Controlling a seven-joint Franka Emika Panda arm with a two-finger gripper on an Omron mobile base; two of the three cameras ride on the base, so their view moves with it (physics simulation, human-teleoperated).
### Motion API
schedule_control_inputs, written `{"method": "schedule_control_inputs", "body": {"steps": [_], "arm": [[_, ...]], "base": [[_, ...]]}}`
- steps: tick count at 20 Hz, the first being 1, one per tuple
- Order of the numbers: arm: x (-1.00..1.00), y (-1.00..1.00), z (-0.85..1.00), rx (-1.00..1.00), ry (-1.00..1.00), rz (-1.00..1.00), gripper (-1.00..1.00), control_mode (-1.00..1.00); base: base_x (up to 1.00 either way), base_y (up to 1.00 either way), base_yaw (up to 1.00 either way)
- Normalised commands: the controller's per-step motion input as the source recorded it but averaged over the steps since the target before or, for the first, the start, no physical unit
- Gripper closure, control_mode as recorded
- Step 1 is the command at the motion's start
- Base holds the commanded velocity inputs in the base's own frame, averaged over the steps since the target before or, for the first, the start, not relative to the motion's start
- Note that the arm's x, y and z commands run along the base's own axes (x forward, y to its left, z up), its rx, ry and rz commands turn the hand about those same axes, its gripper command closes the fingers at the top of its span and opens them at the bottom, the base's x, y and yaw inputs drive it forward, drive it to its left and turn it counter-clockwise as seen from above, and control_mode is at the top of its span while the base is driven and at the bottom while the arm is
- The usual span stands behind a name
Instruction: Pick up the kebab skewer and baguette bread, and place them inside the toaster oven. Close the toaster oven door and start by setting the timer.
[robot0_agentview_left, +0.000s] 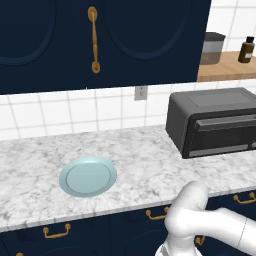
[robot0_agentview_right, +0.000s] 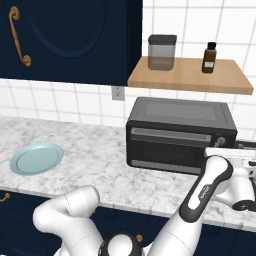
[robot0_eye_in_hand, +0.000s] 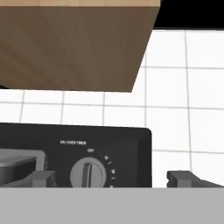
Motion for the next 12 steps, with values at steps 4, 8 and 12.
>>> {"method": "schedule_control_inputs", "body": {"steps": [4, 8, 12], "arm": [[0.0, 0.05, 0.0, 0.0, 0.0, 0.0, -1.0, -1.0], [0.06, 0.0, 0.0, 0.0, 0.0, 0.0, -1.0, -1.0], [0.03, 0.04, 0.0, 0.0, 0.0, 0.0, -1.0, -1.0]], "base": [[0.0, 0.0, 0.0], [0.0, 0.0, 0.0], [0.0, 0.0, 0.0]]}}
